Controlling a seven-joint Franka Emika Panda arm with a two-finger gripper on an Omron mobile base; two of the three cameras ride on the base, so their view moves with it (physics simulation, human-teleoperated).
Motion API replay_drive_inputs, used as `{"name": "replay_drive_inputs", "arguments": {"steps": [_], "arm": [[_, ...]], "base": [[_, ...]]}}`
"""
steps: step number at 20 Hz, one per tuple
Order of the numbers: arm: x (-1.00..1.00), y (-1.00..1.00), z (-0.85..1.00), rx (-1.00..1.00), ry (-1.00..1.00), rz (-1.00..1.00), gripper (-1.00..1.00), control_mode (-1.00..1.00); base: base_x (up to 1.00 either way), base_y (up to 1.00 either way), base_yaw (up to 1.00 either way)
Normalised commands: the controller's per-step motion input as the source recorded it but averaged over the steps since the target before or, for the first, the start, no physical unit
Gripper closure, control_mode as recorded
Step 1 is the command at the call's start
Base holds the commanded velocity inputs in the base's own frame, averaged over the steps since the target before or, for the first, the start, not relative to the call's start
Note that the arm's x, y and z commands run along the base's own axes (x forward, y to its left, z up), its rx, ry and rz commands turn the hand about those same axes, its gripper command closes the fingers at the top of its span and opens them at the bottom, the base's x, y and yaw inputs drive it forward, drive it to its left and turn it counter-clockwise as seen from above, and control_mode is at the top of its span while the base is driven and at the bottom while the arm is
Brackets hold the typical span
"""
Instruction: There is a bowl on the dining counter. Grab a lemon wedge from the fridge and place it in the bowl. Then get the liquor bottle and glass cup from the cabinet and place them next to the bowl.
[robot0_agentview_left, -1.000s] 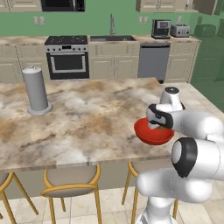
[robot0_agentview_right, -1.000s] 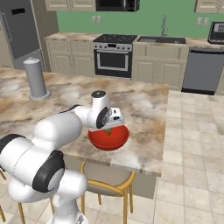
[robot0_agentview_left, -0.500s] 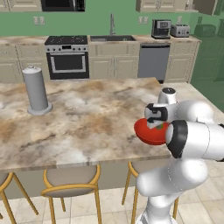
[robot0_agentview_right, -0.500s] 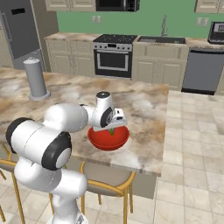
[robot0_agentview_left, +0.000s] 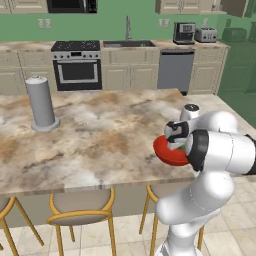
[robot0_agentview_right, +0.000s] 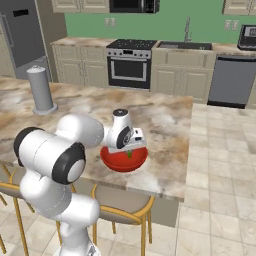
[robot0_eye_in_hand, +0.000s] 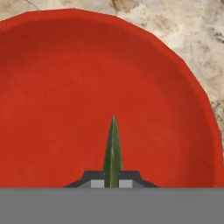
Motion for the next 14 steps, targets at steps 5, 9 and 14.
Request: {"name": "replay_drive_inputs", "arguments": {"steps": [5,9,14], "arm": [[0.0,0.0,-0.25,0.0,0.0,0.0,1.0,-1.0],[0.0,0.0,-0.2,0.0,0.0,0.0,-1.0,-1.0],[-0.31,-0.01,0.08,0.01,-0.1,0.0,-1.0,-1.0]], "base": [[0.0,0.0,0.0],[0.0,0.0,0.0],[0.0,0.0,0.0]]}}
